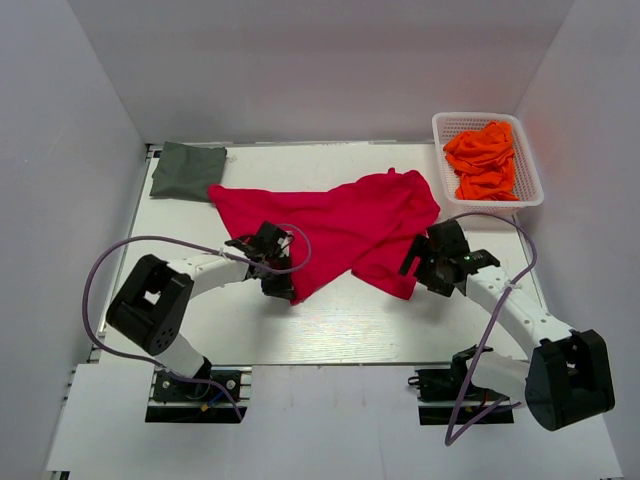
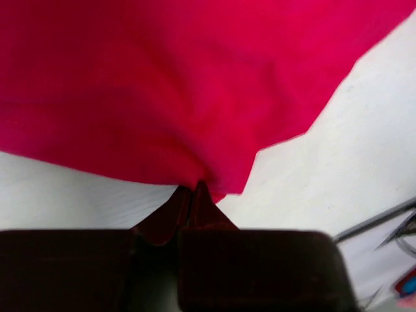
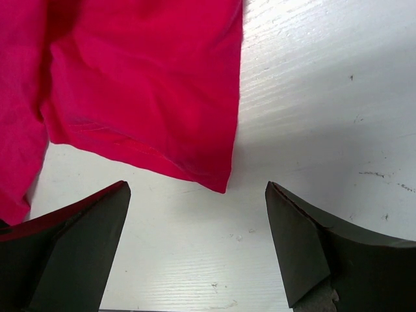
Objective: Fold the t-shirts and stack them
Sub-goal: Flatten out the tshirt
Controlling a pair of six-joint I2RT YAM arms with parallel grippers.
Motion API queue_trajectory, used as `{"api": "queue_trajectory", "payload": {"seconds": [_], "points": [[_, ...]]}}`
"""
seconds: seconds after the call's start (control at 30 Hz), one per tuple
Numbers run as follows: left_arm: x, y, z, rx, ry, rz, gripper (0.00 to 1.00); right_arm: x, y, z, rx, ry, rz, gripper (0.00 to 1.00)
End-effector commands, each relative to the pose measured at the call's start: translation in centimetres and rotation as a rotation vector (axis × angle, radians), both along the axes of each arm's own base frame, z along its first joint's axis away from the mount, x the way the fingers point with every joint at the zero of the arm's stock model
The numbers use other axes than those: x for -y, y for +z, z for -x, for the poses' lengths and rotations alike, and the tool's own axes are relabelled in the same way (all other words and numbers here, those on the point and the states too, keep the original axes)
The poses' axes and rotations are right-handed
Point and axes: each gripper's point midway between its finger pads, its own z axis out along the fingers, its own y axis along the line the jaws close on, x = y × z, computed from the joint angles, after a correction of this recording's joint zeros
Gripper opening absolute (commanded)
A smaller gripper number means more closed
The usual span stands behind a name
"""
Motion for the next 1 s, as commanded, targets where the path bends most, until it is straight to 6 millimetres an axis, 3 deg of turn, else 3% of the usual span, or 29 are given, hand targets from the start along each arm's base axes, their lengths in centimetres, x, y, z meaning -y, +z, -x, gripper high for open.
{"api": "queue_trajectory", "payload": {"seconds": [0.0, 0.17, 0.23, 0.37, 0.5, 0.57, 0.6, 0.63, 0.67, 0.73, 0.87, 0.9, 0.97], "points": [[-0.3, -0.6, 0.2, -0.008, -0.004, -0.035, 0.0, -0.1, -0.4, 0.4, -0.015, -0.013, -0.011, 0.9], [0.2, 2.2, -1.3, 0.072, -0.002, -0.012, 0.0, -0.4, -2.2, 1.2, -0.065, 0.013, -0.015, 0.79], [0.4, 2.9, -1.6, 0.098, -0.009, 0.0, 0.0, -0.8, -2.8, 1.2, -0.064, 0.046, -0.023, 0.68], [1.2, 4.4, -1.8, 0.113, -0.023, 0.046, 0.0, -0.6, -4.4, 1.3, -0.104, 0.055, 0.002, 0.65], [1.3, 5.9, -1.3, 0.118, -0.034, 0.074, 0.0, -0.9, -5.3, 0.3, -0.097, 0.06, 0.012, 0.6], [1.7, 7.4, -1.8, 0.152, -0.034, 0.095, 0.0, -1.0, -5.5, -0.2, -0.084, 0.054, 0.017, 0.52], [1.5, 8.0, -1.8, 0.146, -0.029, 0.111, 0.0, -0.9, -5.6, -0.3, -0.09, 0.047, 0.018, 0.41], [1.8, 9.0, -2.3, 0.177, -0.037, 0.125, 0.0, -1.2, -5.6, -0.4, -0.097, 0.055, 0.013, 0.02], [1.8, 9.7, -2.4, 0.184, -0.037, 0.129, 0.0, -1.3, -5.5, -0.5, -0.096, 0.051, 0.007, 0.0], [2.2, 12.4, -3.3, 0.247, -0.032, 0.157, 0.0, -1.5, -4.5, -1.1, -0.06, 0.045, -0.008, 0.0], [1.6, 17.5, -5.6, 0.383, 0.016, 0.154, 0.0, -0.4, 1.1, -3.3, 0.119, 0.049, 0.042, 0.0], [1.1, 18.8, -6.4, 0.432, 0.048, 0.135, 0.0, -0.5, 4.3, -5.1, 0.203, 0.032, 0.037, 0.0], [0.6, 22.4, -7.7, 0.507, 0.092, 0.121, 0.0, 1.4, 9.4, -5.9, 0.324, -0.03, 0.099, 0.0]]}}
